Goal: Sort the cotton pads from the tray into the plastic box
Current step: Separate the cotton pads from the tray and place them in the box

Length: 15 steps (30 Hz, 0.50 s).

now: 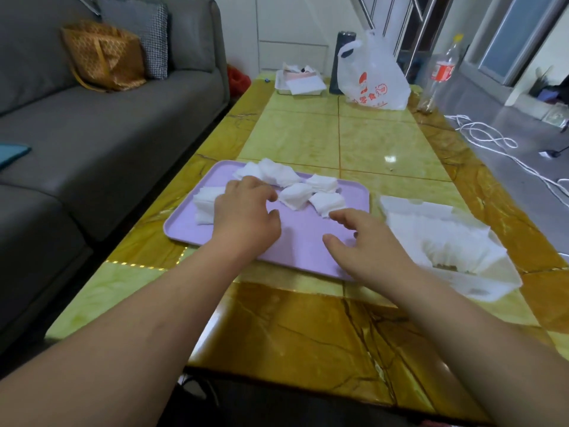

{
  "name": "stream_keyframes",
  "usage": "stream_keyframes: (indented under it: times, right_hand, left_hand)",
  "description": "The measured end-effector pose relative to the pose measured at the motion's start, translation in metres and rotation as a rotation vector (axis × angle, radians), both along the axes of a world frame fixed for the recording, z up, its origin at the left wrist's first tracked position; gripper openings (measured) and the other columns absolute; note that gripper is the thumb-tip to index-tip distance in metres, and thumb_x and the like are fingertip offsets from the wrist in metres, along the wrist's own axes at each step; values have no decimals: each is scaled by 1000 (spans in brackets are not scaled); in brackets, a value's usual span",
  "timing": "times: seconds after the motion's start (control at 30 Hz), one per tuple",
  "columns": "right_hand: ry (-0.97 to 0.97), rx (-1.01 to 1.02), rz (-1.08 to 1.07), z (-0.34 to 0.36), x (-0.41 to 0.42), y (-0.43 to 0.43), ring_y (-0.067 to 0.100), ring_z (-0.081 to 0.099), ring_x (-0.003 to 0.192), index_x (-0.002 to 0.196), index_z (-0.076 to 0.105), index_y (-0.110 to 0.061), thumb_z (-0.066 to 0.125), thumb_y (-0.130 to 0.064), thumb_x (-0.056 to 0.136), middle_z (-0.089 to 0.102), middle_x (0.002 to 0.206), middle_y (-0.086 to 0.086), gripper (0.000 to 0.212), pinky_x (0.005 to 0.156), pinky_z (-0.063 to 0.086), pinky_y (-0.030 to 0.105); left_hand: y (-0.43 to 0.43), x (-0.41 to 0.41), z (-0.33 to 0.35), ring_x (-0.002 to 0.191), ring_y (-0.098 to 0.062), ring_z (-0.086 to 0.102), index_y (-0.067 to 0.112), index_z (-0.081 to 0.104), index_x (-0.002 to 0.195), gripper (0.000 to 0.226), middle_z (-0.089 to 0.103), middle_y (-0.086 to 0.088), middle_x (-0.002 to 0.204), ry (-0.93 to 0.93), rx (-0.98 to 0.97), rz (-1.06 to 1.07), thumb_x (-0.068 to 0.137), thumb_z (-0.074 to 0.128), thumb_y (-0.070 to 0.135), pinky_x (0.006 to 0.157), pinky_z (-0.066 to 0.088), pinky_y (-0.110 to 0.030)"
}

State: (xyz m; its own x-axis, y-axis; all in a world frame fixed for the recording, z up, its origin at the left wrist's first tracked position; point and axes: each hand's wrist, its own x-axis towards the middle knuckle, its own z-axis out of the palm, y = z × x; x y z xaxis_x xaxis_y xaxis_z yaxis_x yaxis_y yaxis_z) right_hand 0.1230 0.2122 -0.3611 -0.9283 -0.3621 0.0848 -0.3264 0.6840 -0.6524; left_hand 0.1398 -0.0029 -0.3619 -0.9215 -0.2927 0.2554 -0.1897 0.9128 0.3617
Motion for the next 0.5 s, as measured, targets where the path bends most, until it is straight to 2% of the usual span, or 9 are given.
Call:
stream_keyframes:
  times: [0.03, 0.1, 0.17, 0.2, 0.27, 0.33, 0.5]
  right_hand:
    - [0, 6, 8, -2, -1, -2, 10, 50, 134, 142, 55, -25, 65, -36, 94, 55, 146, -9, 50, 109, 39, 27]
    - [-2, 17, 30, -7, -1, -12, 8, 48, 134, 144, 53, -26, 65, -35, 95, 51, 149, -10, 51, 104, 34, 20]
    - [-9, 64, 55, -13, -4, -23, 9, 46, 136, 148, 48, -27, 66, -37, 94, 44, 155, -9, 58, 104, 32, 20]
    - [2, 104, 64, -15, -7, -28, 12, 40, 142, 152, 44, -25, 66, -37, 94, 38, 160, -6, 64, 110, 31, 23]
    - [9, 173, 52, -18, -16, -36, 17, 17, 156, 158, 32, -21, 66, -39, 94, 20, 169, 1, 75, 123, 19, 31]
    - [-20, 210, 14, -19, -23, -40, 20, 2, 159, 161, 23, -21, 64, -40, 95, 6, 172, 4, 80, 126, 9, 35]
    - [-41, 334, 29, -27, -42, -48, 28, -7, 158, 163, 15, -23, 57, -52, 95, -5, 172, 5, 85, 128, 3, 43]
  left_hand:
    - [-9, 0, 0, 142, -30, 34, 31, 60, 131, 42, 44, -1, 152, -48, -69, 57, 90, 64, 36, 113, 33, -46]
    - [-29, 1, -5, 155, -32, 11, 34, 45, 146, 59, 20, -5, 167, -195, -69, 136, 89, 61, 41, 122, 17, -54]
    - [-48, 1, -14, 157, -34, -2, 36, 32, 154, 71, 5, -8, 170, -303, 19, 165, 89, 60, 42, 125, 10, -55]
    - [-54, 1, -19, 157, -34, -3, 36, 29, 156, 76, 2, -8, 171, -328, 54, 161, 88, 61, 43, 125, 10, -54]
    - [-61, 0, -24, 157, -34, -2, 36, 27, 158, 78, 3, -9, 171, -318, 110, 128, 89, 61, 43, 126, 13, -51]
    - [-58, -1, -24, 157, -33, 3, 34, 28, 159, 75, 8, -9, 171, -283, 153, 72, 91, 60, 36, 126, 14, -48]
    - [-37, -7, -18, 156, -29, 8, 38, 30, 157, 78, 13, -7, 170, -307, 240, -118, 87, 60, 21, 125, 17, -42]
